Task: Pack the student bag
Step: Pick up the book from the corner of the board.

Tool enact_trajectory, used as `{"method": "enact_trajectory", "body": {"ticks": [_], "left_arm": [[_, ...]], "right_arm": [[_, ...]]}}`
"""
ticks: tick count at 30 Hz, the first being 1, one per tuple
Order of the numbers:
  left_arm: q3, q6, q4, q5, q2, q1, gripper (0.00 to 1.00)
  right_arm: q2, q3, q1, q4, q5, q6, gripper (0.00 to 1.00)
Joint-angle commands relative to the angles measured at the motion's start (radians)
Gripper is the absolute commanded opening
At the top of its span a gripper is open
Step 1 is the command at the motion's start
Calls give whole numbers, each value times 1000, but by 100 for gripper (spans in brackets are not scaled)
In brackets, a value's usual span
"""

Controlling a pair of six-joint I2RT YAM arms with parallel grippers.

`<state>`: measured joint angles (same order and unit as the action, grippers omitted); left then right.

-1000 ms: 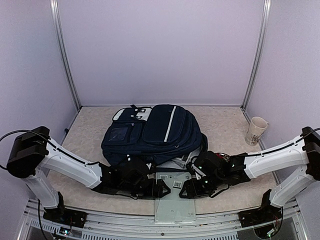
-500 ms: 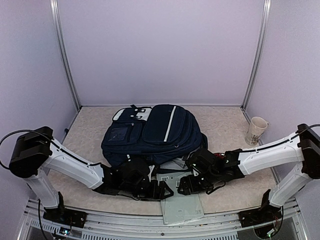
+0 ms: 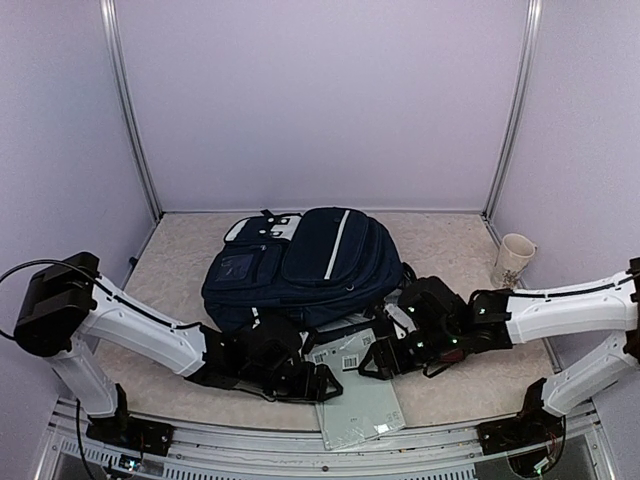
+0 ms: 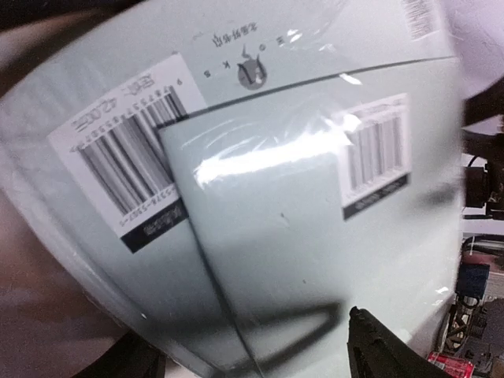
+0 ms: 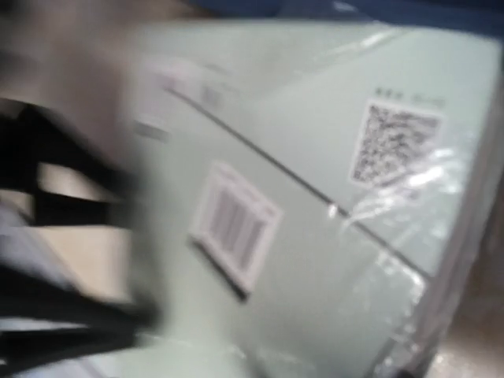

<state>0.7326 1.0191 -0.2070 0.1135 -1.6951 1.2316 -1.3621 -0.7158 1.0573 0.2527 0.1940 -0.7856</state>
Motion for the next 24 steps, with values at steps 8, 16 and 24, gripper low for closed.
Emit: {"method": "enact_trajectory", "body": {"ticks": [8,16,24], "left_arm": [[372,-18,-239,150,-317,-14,77],[434,28,-237,152,-425,-29,77],[421,39,-223,120,-439,-40,77]], "right_arm": [[279,38,-152,-44,98,-14,70],[375,36,-252,219,-58,63,74],[330,80,-358,242,-36,140,81]]}}
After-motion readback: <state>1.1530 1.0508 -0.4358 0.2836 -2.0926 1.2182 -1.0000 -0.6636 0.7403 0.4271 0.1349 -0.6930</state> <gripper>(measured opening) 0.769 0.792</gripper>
